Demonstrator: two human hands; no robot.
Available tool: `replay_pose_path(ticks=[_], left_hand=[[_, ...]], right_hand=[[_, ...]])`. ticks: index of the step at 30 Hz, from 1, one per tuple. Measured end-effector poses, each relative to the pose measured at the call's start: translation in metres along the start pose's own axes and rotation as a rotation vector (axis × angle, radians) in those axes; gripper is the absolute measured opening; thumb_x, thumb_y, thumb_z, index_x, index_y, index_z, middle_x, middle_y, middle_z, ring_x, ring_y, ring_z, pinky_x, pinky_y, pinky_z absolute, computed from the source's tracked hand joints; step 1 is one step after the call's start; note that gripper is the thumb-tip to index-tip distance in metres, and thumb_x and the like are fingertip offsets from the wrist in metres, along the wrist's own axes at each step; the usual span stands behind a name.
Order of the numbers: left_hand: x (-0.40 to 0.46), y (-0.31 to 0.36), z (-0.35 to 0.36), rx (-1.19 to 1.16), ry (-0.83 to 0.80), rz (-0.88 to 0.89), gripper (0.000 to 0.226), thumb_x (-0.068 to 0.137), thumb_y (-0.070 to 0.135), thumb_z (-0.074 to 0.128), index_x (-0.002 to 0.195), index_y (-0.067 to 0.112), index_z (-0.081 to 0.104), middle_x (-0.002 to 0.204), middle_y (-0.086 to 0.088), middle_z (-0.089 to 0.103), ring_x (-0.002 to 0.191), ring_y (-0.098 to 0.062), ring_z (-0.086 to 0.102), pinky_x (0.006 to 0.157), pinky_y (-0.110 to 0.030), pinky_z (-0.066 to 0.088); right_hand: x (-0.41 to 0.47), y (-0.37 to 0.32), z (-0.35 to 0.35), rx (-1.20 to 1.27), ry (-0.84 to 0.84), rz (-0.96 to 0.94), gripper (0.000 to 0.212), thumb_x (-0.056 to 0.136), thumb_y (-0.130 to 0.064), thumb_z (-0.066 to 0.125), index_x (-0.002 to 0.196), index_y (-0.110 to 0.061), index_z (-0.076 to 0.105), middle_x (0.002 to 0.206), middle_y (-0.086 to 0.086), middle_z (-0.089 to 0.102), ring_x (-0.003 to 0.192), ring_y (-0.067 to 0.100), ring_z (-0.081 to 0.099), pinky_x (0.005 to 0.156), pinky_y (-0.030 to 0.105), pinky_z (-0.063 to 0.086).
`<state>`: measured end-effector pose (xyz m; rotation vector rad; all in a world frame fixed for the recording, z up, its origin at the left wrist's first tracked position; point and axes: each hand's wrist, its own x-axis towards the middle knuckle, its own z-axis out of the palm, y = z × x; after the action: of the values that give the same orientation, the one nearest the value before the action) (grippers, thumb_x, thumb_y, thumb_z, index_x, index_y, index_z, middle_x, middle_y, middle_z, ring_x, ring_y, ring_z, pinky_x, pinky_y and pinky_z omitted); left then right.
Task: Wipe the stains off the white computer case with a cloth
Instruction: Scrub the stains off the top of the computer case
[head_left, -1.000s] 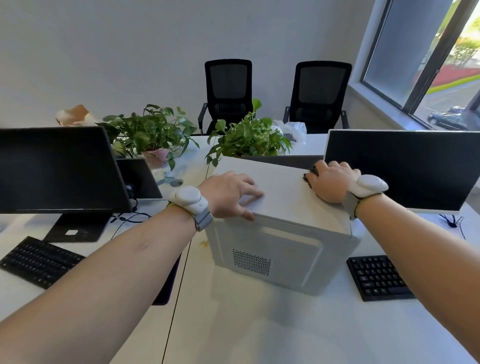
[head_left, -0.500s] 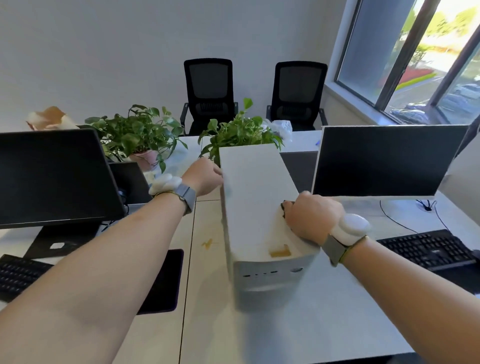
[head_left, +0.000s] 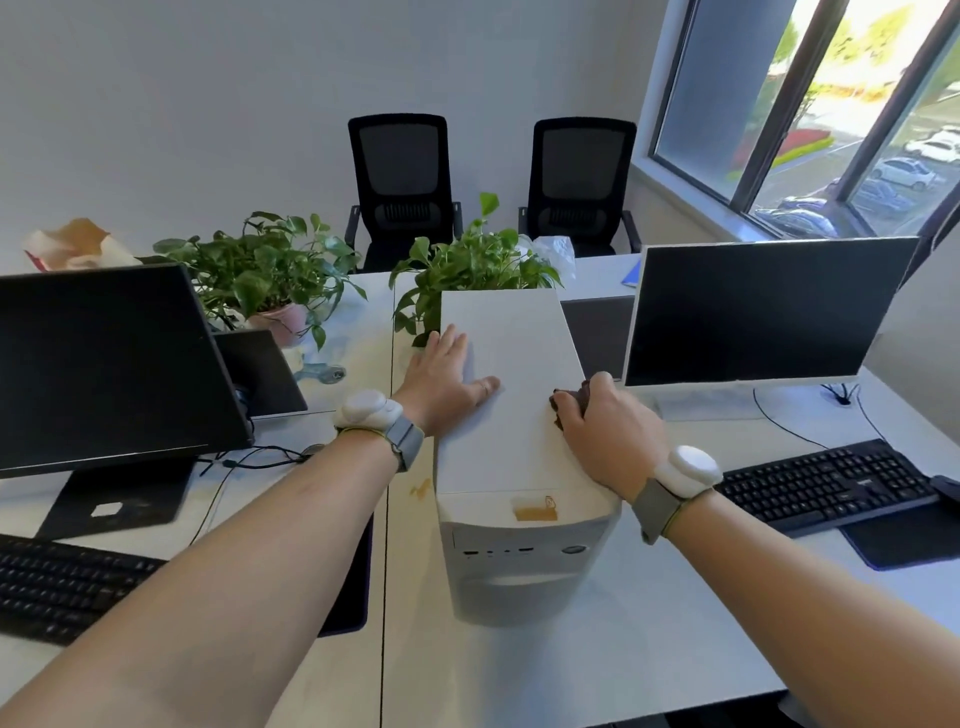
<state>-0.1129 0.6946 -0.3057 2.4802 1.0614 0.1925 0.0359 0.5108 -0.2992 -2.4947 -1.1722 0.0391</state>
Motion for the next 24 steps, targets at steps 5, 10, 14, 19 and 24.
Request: replay_pose_path(ticks=[5,10,14,19,24], left_hand=[[0.011,-0.001,0.009,0.024,0.104,0.005,0.079,0.089,0.063,0.044,0.141,0.004,0.039,0.161,-0.013,0.027,0.149,-0.033,0.018,0.119,-0.055,0.02],[0.022,0.007,0.004,0.106,0.149,-0.028,0.072,0.097,0.058,0.046,0.148,0.008,0.036,0.166,-0.007,0.02,0.154,-0.026,0.013,0.121,-0.051,0.018],[0.022,0.006,0.005,0.094,0.131,-0.025,0.064,0.097,0.054,0.048,0.137,0.005,0.041,0.155,-0.014,0.031,0.145,-0.032,0.022,0.117,-0.054,0.024],[0.006,0.009,0.005,-0.027,0.138,-0.02,0.052,0.099,0.041,0.055,0.128,0.0,0.042,0.147,-0.014,0.033,0.139,-0.031,0.026,0.115,-0.051,0.025],[-0.004,0.006,-0.003,0.093,0.092,-0.054,0.05,0.1,0.044,0.052,0.123,0.002,0.042,0.142,-0.015,0.034,0.132,-0.037,0.031,0.11,-0.051,0.029]], right_hand=[[0.014,0.003,0.005,0.053,0.014,-0.07,0.038,0.103,-0.054,0.041,0.095,-0.017,0.044,0.081,0.0,0.059,0.069,0.024,0.06,0.066,0.04,0.053],[0.039,0.007,0.0,0.078,-0.034,-0.1,0.038,0.103,-0.055,0.042,0.098,-0.017,0.043,0.086,0.0,0.059,0.073,0.024,0.058,0.062,0.036,0.042],[0.039,0.008,0.002,0.107,-0.021,-0.108,0.038,0.103,-0.052,0.043,0.096,-0.016,0.042,0.084,0.001,0.058,0.07,0.023,0.055,0.06,0.034,0.036],[0.038,0.01,-0.004,0.146,-0.087,-0.16,0.039,0.104,-0.052,0.044,0.101,-0.013,0.047,0.086,0.003,0.06,0.075,0.025,0.058,0.066,0.038,0.045],[0.034,0.004,-0.007,0.111,-0.097,-0.189,0.039,0.104,-0.052,0.044,0.104,-0.013,0.047,0.09,0.003,0.062,0.079,0.027,0.06,0.068,0.037,0.046]])
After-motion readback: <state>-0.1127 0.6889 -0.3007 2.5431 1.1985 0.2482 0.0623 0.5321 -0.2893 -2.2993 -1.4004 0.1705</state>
